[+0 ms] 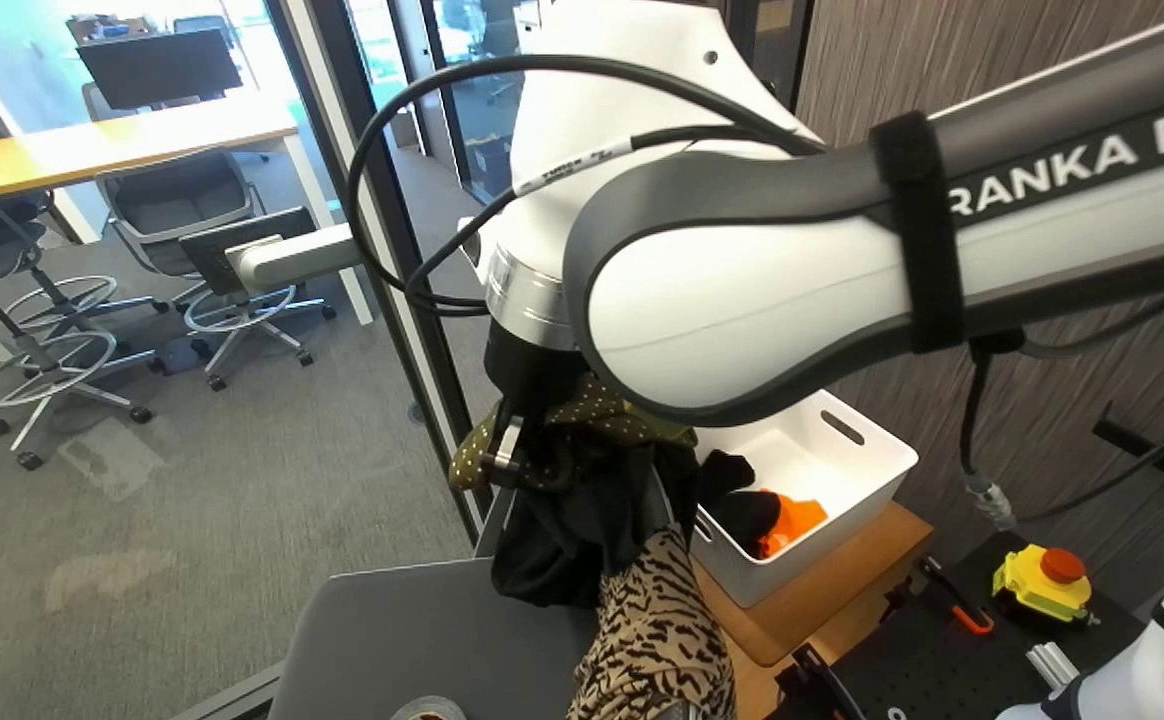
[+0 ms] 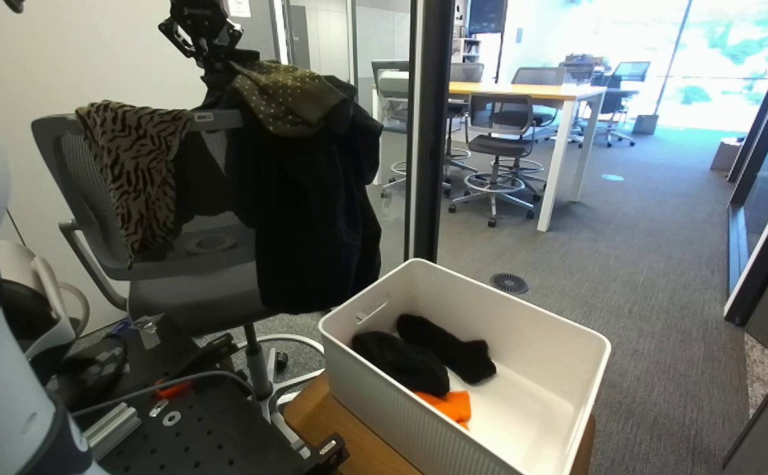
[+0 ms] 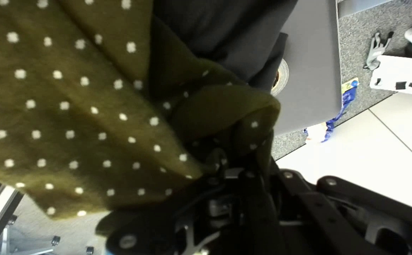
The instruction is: Pick up the cloth with green and white dots from the box and put it on the chair's headrest
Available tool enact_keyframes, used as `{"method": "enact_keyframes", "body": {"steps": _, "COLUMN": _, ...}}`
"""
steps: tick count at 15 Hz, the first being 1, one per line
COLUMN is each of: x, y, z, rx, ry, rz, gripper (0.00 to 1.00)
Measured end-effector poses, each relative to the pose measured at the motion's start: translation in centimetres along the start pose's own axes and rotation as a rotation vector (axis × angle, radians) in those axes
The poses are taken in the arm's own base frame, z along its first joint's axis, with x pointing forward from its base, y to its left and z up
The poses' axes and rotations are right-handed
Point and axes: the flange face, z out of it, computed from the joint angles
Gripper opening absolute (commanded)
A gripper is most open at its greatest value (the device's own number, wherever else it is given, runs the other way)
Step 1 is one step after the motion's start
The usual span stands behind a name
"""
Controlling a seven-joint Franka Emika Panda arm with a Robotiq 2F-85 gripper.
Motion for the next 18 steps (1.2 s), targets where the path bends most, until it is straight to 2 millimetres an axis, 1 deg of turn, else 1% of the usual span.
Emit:
{"method": "enact_keyframes", "body": {"steps": 1, "x": 0.0, "y": 0.1, "z": 0.0, "rx": 0.004, "ry": -0.002, "rz": -0.001, "gripper": 0.01}}
{"method": "enact_keyframes", "body": {"steps": 2, "x": -0.1, "y": 0.2, "z": 0.0, "rx": 0.007, "ry": -0.002, "rz": -0.001, "gripper": 0.31}}
{"method": "enact_keyframes", "body": {"steps": 3, "x": -0.1, "y": 0.2, "z": 0.0, "rx": 0.01, "ry": -0.002, "rz": -0.002, "gripper": 0.33}}
{"method": "enact_keyframes", "body": {"steps": 4, "x": -0.1, "y": 0.3, "z": 0.0, "rx": 0.012, "ry": -0.003, "rz": 0.001, "gripper": 0.39}}
{"method": "enact_keyframes", "body": {"steps": 8, "x": -0.2, "y": 0.7, "z": -0.1, "rx": 0.015, "ry": -0.011, "rz": 0.008, "gripper": 0.7}}
{"method": "enact_keyframes", "body": {"steps": 12, "x": -0.3, "y": 1.1, "z": -0.1, "rx": 0.016, "ry": -0.012, "rz": 0.017, "gripper": 0.98}}
{"method": "enact_keyframes", "body": {"steps": 13, "x": -0.3, "y": 1.2, "z": -0.2, "rx": 0.016, "ry": -0.011, "rz": 0.019, "gripper": 1.0}}
{"method": "enact_keyframes", "body": {"steps": 18, "x": -0.3, "y": 2.0, "z": -0.5, "rx": 0.013, "ry": -0.009, "rz": 0.035, "gripper": 1.0}}
